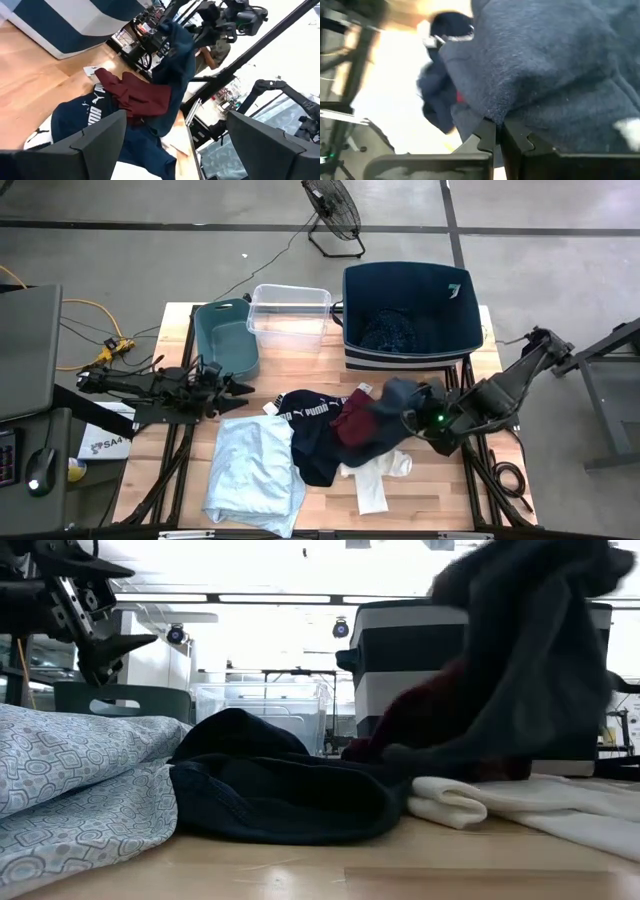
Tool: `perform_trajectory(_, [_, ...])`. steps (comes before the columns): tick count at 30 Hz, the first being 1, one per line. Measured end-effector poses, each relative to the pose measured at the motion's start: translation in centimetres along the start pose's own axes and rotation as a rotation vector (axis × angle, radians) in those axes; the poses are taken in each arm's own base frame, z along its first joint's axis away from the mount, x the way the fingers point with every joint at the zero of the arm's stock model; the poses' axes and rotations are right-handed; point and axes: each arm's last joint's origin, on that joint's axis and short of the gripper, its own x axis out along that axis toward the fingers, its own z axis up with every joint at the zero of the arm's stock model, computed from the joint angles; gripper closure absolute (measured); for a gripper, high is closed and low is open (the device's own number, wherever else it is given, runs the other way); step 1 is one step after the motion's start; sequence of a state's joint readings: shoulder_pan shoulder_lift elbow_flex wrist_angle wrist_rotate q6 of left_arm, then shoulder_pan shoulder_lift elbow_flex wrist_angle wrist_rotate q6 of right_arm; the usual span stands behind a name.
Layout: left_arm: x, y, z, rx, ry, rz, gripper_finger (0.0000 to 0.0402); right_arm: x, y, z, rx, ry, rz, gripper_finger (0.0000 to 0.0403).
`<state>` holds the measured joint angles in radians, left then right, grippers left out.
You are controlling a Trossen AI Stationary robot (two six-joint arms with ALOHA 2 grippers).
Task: Pick & Place Cloths
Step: Put the blue shorts into the transparent bin
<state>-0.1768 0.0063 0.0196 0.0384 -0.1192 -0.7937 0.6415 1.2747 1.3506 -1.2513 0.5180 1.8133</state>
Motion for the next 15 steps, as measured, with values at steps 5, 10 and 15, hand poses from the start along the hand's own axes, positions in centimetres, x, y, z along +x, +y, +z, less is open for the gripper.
perform_trajectory(5, [-0.1, -0.7, 0.7, 0.008, -0.041, -0.033, 0.0065, -1.6, 1.2, 1.0, -0.105, -0.104, 0.092, 0.0399])
perform_trajectory(10, [-0.5, -2.6, 2.7, 0.101, -0.129, -0.122, 0.0065, -2.8, 2.2, 1.7, -0.233, -0.213, 0.165, 0.0399])
perform_trajectory(15, [-0.5, -4.7, 4.8, 0.225, -0.194, -0.130, 0.0065, -2.9, 3.0, 2.2, -0.320, -0.356, 0.201, 0.0399])
